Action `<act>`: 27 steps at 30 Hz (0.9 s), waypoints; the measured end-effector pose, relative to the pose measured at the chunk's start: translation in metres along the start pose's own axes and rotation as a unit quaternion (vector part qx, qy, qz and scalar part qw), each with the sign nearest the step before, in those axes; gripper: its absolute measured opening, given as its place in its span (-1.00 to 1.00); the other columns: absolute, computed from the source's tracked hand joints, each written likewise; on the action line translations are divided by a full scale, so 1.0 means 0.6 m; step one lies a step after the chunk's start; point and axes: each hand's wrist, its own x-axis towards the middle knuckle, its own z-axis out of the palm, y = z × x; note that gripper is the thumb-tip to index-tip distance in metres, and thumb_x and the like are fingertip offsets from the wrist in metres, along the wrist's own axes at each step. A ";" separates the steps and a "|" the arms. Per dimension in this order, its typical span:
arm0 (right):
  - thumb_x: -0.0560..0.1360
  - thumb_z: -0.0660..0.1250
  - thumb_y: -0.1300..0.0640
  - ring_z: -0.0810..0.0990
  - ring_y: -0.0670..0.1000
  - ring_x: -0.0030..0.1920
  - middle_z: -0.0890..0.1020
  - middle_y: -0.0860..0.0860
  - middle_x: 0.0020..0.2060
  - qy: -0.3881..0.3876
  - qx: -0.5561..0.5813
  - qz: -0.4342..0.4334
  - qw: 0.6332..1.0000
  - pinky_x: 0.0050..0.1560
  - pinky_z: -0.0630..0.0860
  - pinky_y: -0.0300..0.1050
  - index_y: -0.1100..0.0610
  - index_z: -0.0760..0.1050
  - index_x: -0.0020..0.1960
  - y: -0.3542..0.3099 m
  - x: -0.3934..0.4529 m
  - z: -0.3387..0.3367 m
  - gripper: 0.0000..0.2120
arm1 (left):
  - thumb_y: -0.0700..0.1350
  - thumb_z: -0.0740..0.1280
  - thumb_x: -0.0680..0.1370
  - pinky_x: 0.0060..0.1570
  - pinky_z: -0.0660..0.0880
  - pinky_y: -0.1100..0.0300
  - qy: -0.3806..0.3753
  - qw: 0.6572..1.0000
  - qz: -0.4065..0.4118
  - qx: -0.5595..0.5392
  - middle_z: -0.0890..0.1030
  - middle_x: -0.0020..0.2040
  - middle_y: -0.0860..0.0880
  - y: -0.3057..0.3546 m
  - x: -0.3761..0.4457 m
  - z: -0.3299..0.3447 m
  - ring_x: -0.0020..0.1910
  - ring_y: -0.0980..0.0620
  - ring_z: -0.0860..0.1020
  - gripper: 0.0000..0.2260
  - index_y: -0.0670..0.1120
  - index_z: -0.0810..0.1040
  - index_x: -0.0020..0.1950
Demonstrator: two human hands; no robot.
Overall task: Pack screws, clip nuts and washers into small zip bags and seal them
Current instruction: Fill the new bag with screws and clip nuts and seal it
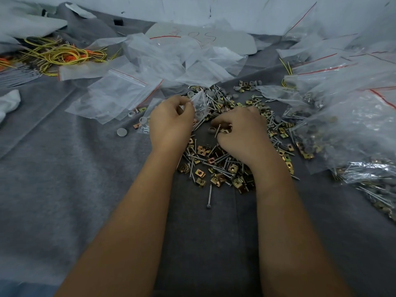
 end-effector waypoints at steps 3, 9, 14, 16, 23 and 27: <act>0.41 0.37 0.00 0.34 0.11 0.19 0.51 -0.10 -0.08 -0.020 0.019 -0.015 1.000 0.09 0.17 -0.02 -0.16 0.62 -0.10 -0.005 -0.003 -0.004 -0.90 | -0.07 0.30 0.55 -0.39 0.31 0.18 0.000 1.000 0.003 0.000 0.46 -0.48 0.09 0.000 0.000 0.000 -0.51 0.19 0.37 -0.87 0.15 0.58 -0.13; 0.41 0.41 -0.09 0.28 0.14 0.27 0.55 -0.02 0.01 -0.083 0.015 -0.031 0.996 0.24 0.14 0.07 -0.16 0.65 -0.09 -0.006 -0.005 0.000 -0.90 | -0.08 0.30 0.55 -0.36 0.34 0.17 0.000 1.000 0.006 -0.001 0.47 -0.45 0.07 0.002 -0.001 0.000 -0.46 0.12 0.40 -0.87 0.13 0.58 -0.13; 0.44 0.39 -0.07 0.36 0.10 0.18 0.52 -0.07 -0.08 -0.029 -0.040 -0.037 0.998 0.05 0.15 -0.02 -0.11 0.65 -0.04 -0.008 0.001 0.010 -0.87 | -0.08 0.30 0.55 -0.37 0.31 0.18 0.003 1.000 0.006 -0.001 0.46 -0.48 0.08 0.001 0.000 -0.001 -0.49 0.16 0.37 -0.87 0.13 0.59 -0.14; 0.43 0.40 -0.03 0.45 0.07 0.13 0.53 -0.09 -0.10 0.015 -0.008 -0.031 0.999 0.11 0.26 -0.05 -0.08 0.64 -0.05 -0.007 0.002 0.012 -0.88 | -0.08 0.30 0.55 -0.38 0.30 0.18 0.003 1.000 0.007 0.000 0.46 -0.49 0.08 0.000 0.000 0.000 -0.51 0.18 0.36 -0.87 0.12 0.59 -0.13; 0.45 0.39 0.16 0.57 -0.09 -0.15 0.60 -0.10 -0.17 0.180 0.225 0.013 0.958 -0.04 0.57 0.01 0.02 0.61 -0.08 -0.021 0.000 0.010 -0.92 | -0.05 0.29 0.54 -0.40 0.35 0.13 -0.031 0.999 0.031 0.028 0.47 -0.47 0.05 0.001 -0.003 0.003 -0.53 0.18 0.36 -0.89 0.13 0.60 -0.09; 0.47 0.41 0.15 0.55 0.01 -0.01 0.56 -0.03 -0.07 0.160 0.198 -0.039 0.966 0.04 0.53 0.04 0.04 0.65 0.04 -0.027 0.005 0.023 -0.84 | -0.07 0.29 0.54 -0.41 0.28 0.18 -0.041 0.998 0.043 0.033 0.46 -0.50 0.07 0.001 -0.005 0.004 -0.53 0.18 0.36 -0.87 0.09 0.63 -0.08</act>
